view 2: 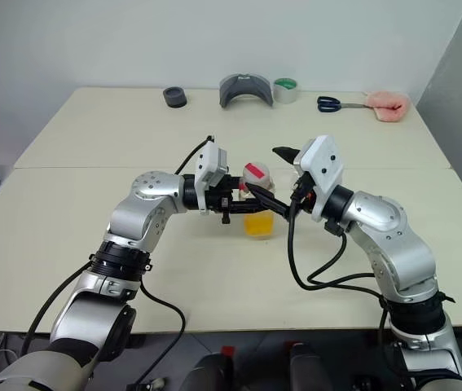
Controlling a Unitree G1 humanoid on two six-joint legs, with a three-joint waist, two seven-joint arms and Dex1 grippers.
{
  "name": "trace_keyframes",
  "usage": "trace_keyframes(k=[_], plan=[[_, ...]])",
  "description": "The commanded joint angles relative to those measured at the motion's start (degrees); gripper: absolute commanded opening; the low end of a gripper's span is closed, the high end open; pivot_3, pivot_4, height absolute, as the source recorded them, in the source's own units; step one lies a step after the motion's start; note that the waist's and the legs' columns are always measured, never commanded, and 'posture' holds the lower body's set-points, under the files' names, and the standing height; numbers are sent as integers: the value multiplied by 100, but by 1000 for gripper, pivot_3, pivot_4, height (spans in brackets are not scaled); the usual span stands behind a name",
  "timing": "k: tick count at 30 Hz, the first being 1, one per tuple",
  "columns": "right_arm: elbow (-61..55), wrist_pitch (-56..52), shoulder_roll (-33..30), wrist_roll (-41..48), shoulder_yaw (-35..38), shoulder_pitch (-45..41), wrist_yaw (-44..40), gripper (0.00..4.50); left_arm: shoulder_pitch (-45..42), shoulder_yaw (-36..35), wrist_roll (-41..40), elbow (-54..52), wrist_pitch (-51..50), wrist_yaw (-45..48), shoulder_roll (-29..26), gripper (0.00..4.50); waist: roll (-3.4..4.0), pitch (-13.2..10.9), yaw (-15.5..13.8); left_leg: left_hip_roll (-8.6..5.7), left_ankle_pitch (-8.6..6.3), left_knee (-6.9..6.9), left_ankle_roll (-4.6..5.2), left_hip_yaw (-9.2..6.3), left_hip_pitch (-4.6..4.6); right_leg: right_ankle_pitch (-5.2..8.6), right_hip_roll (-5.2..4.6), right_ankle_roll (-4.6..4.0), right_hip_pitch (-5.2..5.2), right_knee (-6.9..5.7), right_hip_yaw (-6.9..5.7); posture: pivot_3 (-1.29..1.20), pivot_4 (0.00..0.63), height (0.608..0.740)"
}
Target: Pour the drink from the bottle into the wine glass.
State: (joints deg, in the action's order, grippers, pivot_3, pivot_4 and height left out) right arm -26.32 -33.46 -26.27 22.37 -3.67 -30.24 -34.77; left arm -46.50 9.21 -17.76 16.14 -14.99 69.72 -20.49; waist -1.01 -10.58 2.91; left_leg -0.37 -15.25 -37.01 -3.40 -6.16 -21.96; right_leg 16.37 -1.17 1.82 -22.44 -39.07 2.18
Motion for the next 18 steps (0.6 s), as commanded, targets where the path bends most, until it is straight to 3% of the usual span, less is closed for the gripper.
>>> trace_keyframes(k=[1,18], plan=[[-198,-46,-94,83,303,9,120,4278,-116,-105,-88,-151,97,61,-41,1788,0,0,0,0,0,0,0,0,0,0,0,0,0,0,0,0,150,740],[-385,-203,-215,323,436,114,109,4278,-116,-100,-96,-143,95,71,-68,1788,0,0,-1,0,0,0,0,0,0,0,0,0,0,0,0,0,150,740]])
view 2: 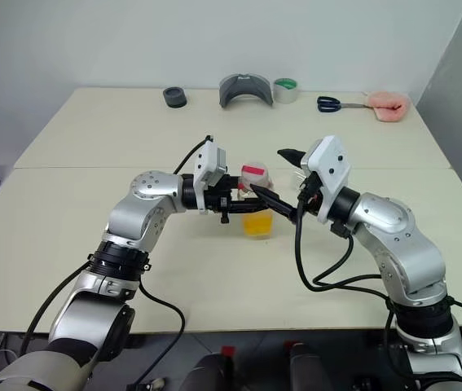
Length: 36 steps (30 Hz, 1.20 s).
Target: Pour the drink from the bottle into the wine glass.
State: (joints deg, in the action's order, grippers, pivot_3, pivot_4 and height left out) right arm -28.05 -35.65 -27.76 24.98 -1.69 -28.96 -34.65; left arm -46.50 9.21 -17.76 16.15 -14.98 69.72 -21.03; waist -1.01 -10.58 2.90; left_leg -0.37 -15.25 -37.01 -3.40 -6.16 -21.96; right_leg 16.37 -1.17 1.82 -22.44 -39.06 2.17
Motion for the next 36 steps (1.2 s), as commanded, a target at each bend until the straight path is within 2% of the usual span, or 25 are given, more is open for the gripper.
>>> trace_keyframes(k=[1,20,32,36], plan=[[-216,12,-69,72,242,-14,98,4278,-119,-100,-97,-138,100,73,-13,1788,0,0,0,0,0,0,0,0,0,0,0,0,0,0,0,0,150,740],[-410,-148,-226,421,235,57,-15,4278,-144,-116,-73,-74,145,50,30,1788,0,0,1,0,0,0,0,0,0,0,0,0,0,0,0,0,150,740],[-583,-392,-698,1127,421,43,-530,4278,-149,-150,-107,-86,133,37,59,1788,0,0,-1,0,0,0,0,0,0,0,0,0,2,1,-1,0,150,740],[-546,-513,-748,1343,556,-2,-449,4278,-145,-156,-128,-101,111,48,65,1788,0,0,0,1,0,0,1,0,1,0,1,0,2,1,-1,0,150,740]])
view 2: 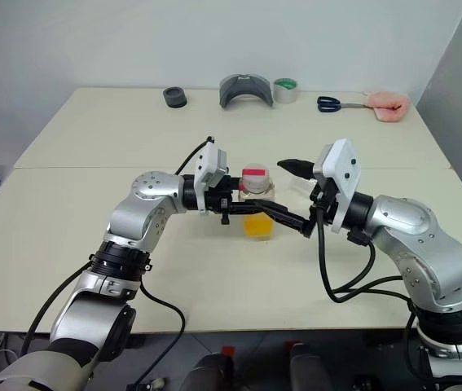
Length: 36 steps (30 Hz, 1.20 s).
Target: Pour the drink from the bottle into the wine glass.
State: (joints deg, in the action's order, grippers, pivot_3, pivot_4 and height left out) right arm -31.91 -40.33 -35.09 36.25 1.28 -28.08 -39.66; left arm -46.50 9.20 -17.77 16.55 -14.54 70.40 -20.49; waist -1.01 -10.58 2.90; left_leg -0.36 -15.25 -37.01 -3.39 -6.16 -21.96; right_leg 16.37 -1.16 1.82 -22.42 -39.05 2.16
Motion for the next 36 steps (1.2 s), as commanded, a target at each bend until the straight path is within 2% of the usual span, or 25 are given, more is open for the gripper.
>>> trace_keyframes(k=[1,8,19,34,36], plan=[[-124,-96,4,295,314,-127,105,4389,-146,-156,-130,-138,66,-19,16,1788,0,0,0,0,0,0,0,0,0,0,0,0,0,0,1,0,150,740],[31,-548,169,715,357,-548,471,4500,-164,-144,-151,-120,51,7,57,1788,0,0,3,1,0,0,0,-1,1,0,0,0,0,0,0,0,150,740],[557,-523,330,264,-299,-947,457,4500,-203,-116,-129,-101,71,44,93,1788,0,0,3,-1,0,0,0,2,-1,0,-1,0,0,1,2,0,150,740],[852,-279,647,-19,-498,-1164,280,4500,-164,-119,-112,-136,80,24,64,1788,0,0,3,0,0,0,0,0,0,0,-1,0,0,0,0,0,150,740],[853,-270,639,-48,-523,-1165,252,4138,-163,-119,-115,-137,80,23,66,1788,0,0,3,0,0,-1,0,-1,0,0,-1,0,0,0,0,0,150,740]])
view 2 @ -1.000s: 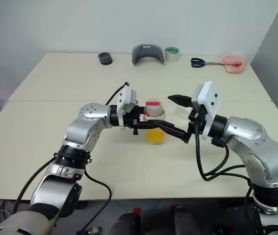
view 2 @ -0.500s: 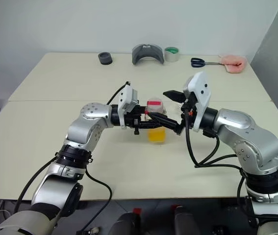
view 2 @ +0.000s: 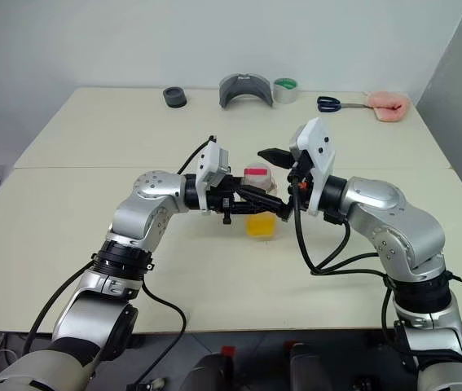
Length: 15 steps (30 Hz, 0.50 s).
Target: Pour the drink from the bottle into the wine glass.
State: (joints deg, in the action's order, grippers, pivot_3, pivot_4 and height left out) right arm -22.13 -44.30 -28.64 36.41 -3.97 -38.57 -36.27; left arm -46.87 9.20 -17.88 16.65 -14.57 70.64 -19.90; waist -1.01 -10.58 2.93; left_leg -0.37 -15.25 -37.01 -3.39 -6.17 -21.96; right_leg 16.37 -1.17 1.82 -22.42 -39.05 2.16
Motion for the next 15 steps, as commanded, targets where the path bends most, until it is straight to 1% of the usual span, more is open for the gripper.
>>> trace_keyframes(k=[1,7,10,13,15], plan=[[-130,129,-13,-75,-10,-114,-104,3921,-125,-120,-105,-146,85,-1,8,1788,0,0,0,0,0,0,0,0,0,0,0,0,0,0,0,0,150,740],[-230,253,-114,-340,-155,-37,-260,1834,-109,-117,-107,-158,90,-13,31,1787,0,0,1,0,0,0,0,0,0,0,0,0,0,0,0,0,150,740],[-261,412,-165,-535,-230,-14,-316,1834,-110,-116,-108,-156,94,-17,37,1786,0,0,1,1,0,0,0,0,0,0,0,0,0,0,0,0,150,740],[-307,828,-196,-843,-276,43,-346,1834,-80,-113,-112,-187,86,-25,36,1785,0,0,1,0,0,0,0,1,0,0,0,0,0,0,0,0,150,740],[-307,652,39,-487,24,132,-153,1834,-61,-113,-114,-204,85,-34,34,1783,0,0,1,0,0,0,0,0,0,0,0,0,0,0,-1,0,150,740]])
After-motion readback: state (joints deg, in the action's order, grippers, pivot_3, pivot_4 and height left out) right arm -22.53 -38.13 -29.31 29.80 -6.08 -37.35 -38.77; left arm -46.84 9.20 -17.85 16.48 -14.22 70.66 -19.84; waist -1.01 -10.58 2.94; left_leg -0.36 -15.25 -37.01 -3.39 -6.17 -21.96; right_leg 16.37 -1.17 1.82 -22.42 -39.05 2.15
